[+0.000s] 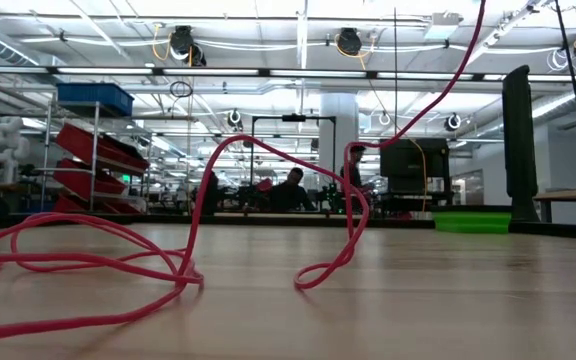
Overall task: Coil cords
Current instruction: Coil the red wire on the black spool
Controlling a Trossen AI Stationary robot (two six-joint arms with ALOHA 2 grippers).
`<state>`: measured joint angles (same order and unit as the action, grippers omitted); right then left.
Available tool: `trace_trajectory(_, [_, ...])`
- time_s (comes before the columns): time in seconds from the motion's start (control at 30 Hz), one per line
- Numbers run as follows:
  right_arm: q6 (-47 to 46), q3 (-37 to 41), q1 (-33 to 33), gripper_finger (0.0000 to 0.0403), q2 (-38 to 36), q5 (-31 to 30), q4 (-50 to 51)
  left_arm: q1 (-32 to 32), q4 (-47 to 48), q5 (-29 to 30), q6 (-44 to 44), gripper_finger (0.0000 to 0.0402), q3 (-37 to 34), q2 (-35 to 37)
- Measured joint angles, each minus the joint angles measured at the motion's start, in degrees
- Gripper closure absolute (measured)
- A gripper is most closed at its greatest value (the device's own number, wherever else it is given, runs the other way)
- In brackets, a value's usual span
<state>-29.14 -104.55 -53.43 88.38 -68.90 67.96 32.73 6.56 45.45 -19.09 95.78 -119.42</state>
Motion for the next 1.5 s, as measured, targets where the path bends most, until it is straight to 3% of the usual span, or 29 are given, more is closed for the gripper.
trace_trajectory(1.17, [-0.2,0.0,0.0,0.0403,0.0,0.0,0.0,-1.3,-0.1,0.4,-0.1,0.0296,0.0,-0.5])
trace_trajectory(1.5, [-0.2,0.0,0.0,0.0403,0.0,0.0,0.0,-1.3,-0.1,0.4,-0.1,0.0354,0.0,-0.4])
